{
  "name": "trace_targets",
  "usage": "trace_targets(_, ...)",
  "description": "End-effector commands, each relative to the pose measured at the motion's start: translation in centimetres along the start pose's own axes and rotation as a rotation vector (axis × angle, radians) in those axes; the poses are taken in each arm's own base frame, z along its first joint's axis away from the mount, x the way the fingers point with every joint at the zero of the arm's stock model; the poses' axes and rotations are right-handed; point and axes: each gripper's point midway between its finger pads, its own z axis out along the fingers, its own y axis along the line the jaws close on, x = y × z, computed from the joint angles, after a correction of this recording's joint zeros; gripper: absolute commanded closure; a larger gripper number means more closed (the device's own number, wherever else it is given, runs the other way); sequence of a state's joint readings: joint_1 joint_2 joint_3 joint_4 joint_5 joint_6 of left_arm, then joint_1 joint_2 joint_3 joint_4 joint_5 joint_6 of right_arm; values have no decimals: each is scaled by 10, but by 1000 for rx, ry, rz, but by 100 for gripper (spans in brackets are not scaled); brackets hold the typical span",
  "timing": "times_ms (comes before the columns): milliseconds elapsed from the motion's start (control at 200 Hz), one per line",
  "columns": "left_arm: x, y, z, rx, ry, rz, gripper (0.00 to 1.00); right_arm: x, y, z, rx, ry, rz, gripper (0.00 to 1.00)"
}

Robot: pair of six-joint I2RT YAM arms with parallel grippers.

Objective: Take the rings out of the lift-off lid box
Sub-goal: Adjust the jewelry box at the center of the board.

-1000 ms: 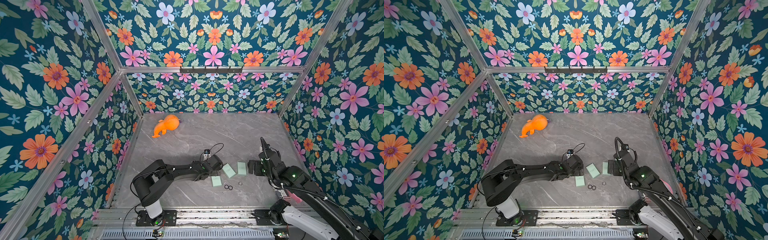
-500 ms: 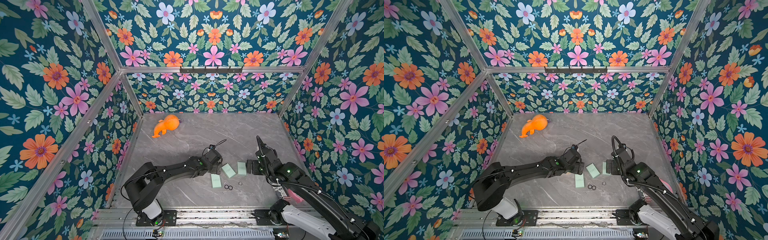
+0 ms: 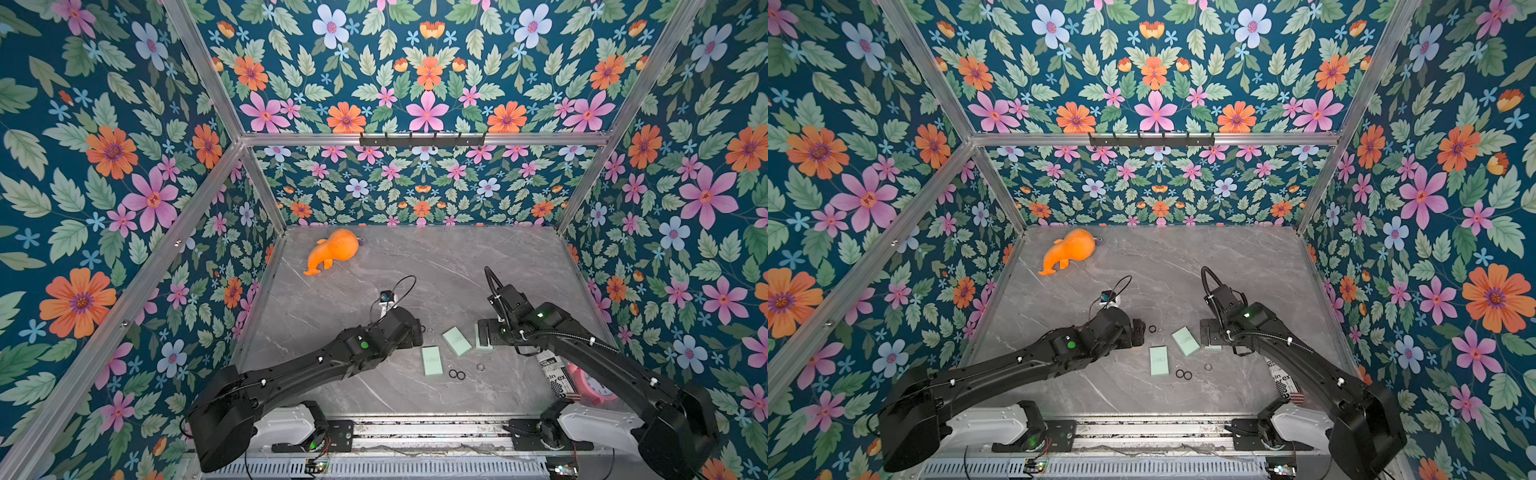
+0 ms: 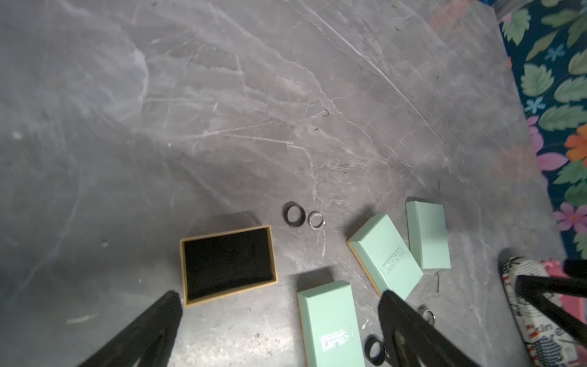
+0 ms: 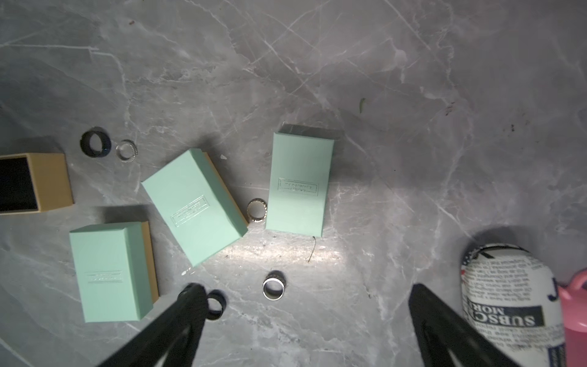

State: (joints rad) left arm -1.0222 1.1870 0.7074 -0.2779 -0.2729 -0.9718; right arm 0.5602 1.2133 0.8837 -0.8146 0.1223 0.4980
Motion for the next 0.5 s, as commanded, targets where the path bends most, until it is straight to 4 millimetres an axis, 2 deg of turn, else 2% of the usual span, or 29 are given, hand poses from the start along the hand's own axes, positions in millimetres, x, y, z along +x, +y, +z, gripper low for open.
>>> trace_targets(0, 0, -7, -7, 43, -61, -230, 0, -3, 2, 8, -2, 9, 9, 0)
trace_targets(270, 30, -4, -16, -4, -135, -376, 1, -3, 2, 43, -15, 84, 58, 0)
trace_targets(495, 51, 6, -3, -24, -145, -459, 0, -6, -3, 56, -47, 78, 111, 0)
